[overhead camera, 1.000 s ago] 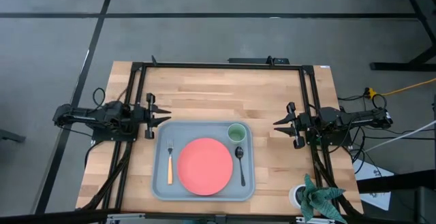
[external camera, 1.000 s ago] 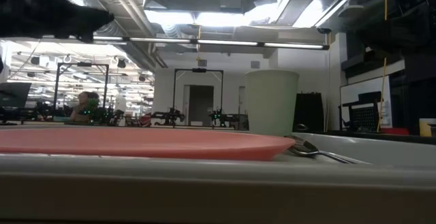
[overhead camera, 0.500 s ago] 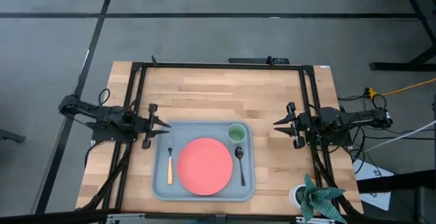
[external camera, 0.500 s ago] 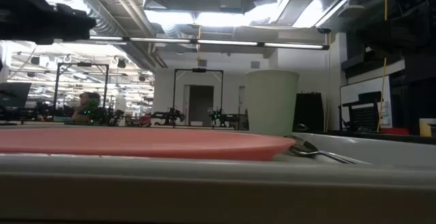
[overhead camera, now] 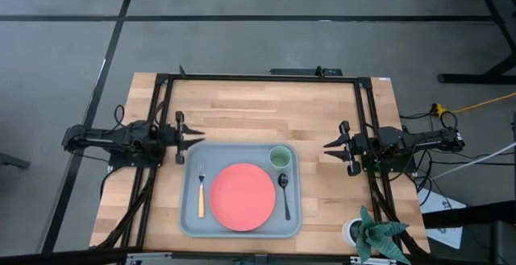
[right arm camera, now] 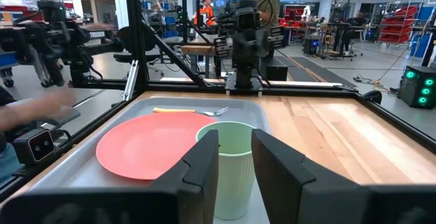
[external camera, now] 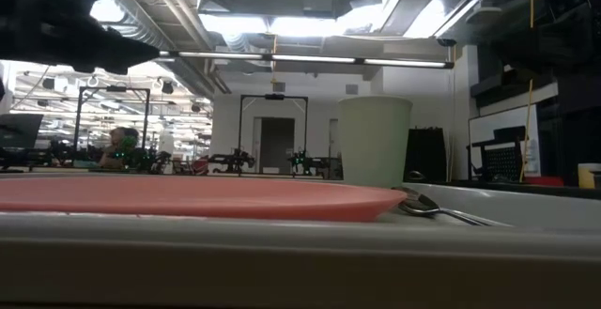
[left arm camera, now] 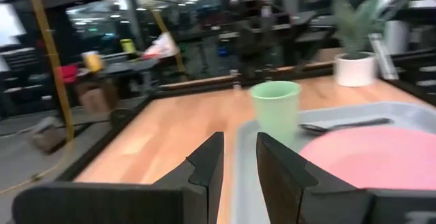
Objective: Pick and place plate/cup/fork/spoon on tray
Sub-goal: Return to Home Position
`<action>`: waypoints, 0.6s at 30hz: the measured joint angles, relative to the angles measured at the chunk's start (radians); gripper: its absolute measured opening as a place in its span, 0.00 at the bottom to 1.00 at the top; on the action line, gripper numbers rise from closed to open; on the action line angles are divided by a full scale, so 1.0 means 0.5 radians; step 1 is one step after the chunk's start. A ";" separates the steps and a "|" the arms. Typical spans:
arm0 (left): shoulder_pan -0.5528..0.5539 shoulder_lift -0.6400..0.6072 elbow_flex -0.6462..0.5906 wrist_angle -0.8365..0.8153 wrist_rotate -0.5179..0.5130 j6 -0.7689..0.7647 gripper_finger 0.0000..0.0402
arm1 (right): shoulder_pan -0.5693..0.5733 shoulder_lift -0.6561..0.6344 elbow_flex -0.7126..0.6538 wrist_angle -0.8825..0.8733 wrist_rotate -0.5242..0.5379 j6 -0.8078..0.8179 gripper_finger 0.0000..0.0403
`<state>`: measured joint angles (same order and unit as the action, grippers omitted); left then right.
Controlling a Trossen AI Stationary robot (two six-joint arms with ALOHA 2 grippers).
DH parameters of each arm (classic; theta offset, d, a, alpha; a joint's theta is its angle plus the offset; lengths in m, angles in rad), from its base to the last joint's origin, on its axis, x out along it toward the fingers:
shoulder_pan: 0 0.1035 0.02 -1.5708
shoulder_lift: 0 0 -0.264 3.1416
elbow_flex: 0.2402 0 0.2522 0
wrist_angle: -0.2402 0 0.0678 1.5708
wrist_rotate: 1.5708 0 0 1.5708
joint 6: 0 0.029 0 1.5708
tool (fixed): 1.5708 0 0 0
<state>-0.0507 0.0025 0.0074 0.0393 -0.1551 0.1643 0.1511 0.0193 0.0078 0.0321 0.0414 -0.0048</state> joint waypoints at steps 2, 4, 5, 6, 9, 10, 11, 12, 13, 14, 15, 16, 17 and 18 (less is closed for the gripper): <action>0.060 0.000 0.000 0.025 -0.049 0.004 0.20 | 0.000 0.000 0.000 0.000 0.000 0.000 0.23; 0.097 0.009 0.000 0.013 -0.088 0.005 0.20 | 0.000 0.000 0.000 0.000 0.000 0.000 0.23; 0.110 0.010 0.000 0.011 -0.099 0.005 0.20 | 0.000 0.000 0.000 0.000 0.000 0.000 0.23; 0.120 0.009 0.000 0.012 -0.109 0.005 0.20 | 0.000 0.000 0.000 0.000 0.000 0.000 0.23; 0.143 0.010 0.000 0.014 -0.125 0.005 0.20 | 0.000 0.000 0.000 0.000 0.000 0.000 0.23; 0.146 0.010 0.000 0.014 -0.126 0.005 0.20 | 0.000 0.000 0.000 0.000 0.000 0.000 0.23; 0.148 0.010 0.000 0.014 -0.126 0.005 0.20 | 0.000 0.000 0.000 0.000 0.000 0.000 0.23; 0.149 0.010 0.000 0.014 -0.126 0.005 0.20 | 0.000 0.000 0.000 0.000 0.000 0.000 0.23; 0.150 0.010 0.000 0.014 -0.126 0.005 0.20 | 0.000 0.001 0.000 0.000 -0.001 0.000 0.23; 0.149 0.010 0.000 0.014 -0.127 0.005 0.20 | 0.000 0.000 0.000 0.000 0.000 0.000 0.23; 0.149 0.010 0.000 0.014 -0.127 0.005 0.20 | 0.000 0.000 -0.001 0.000 0.000 0.000 0.23; 0.149 0.010 0.000 0.014 -0.126 0.005 0.20 | 0.000 0.000 0.000 0.000 0.000 0.000 0.23; 0.149 0.010 0.000 0.014 -0.127 0.005 0.20 | 0.000 0.000 0.000 0.000 0.000 0.000 0.23; 0.149 0.010 0.000 0.013 -0.127 0.005 0.20 | 0.000 0.001 0.000 0.000 0.000 0.000 0.23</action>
<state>0.0238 0.0074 0.0074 0.0460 -0.2184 0.1669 0.1509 0.0196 0.0078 0.0319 0.0414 -0.0048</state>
